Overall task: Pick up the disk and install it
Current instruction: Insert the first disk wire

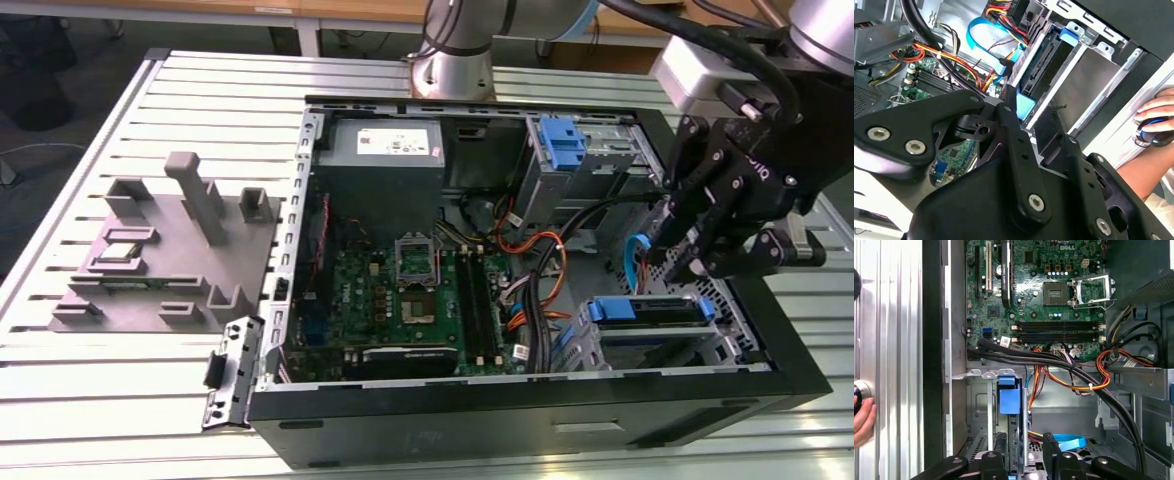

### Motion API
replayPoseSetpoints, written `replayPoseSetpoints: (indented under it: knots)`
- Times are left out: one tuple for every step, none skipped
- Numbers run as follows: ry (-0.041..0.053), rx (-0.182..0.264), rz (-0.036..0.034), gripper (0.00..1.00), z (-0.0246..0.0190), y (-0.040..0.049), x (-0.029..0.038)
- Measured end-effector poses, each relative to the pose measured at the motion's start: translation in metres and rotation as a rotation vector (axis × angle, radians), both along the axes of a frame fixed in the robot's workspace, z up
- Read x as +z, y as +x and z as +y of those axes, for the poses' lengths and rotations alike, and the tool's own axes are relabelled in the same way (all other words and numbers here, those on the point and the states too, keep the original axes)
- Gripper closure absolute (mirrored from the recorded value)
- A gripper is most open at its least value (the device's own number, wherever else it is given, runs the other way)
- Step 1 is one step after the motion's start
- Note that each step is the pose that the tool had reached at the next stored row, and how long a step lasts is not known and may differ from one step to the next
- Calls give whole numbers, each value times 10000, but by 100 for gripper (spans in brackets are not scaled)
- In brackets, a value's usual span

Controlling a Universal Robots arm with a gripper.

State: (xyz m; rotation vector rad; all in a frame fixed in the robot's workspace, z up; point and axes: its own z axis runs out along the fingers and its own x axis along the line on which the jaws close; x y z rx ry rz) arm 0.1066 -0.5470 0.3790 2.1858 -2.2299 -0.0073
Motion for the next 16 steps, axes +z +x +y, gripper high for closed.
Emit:
replayPoseSetpoints:
  knots:
    - [1, 0, 0, 58, 5, 0, -1]
    - [3, -1, 0, 58, 7, 1, -4]
    - [1, -1, 0, 58, 7, 3, -6]
    - [-1, -1, 0, 58, 8, 6, -8]
    - [-1, 0, 0, 58, 9, 11, -10]
    - [0, 0, 0, 58, 9, 15, -14]
    - [0, -1, 0, 58, 10, 17, -18]
    - [0, -2, 0, 58, 10, 18, -18]
    - [-1, -2, 0, 58, 10, 19, -19]
    - [-1, -1, 0, 58, 10, 20, -19]
    - [0, 0, 0, 58, 10, 22, -19]
    - [0, -1, 0, 58, 10, 23, -19]
    - [0, 0, 0, 58, 10, 23, -19]
    - [1, 0, 0, 58, 10, 23, -20]
    - [0, 0, 0, 58, 10, 24, -19]
    - [1, 0, 0, 58, 11, 24, -20]
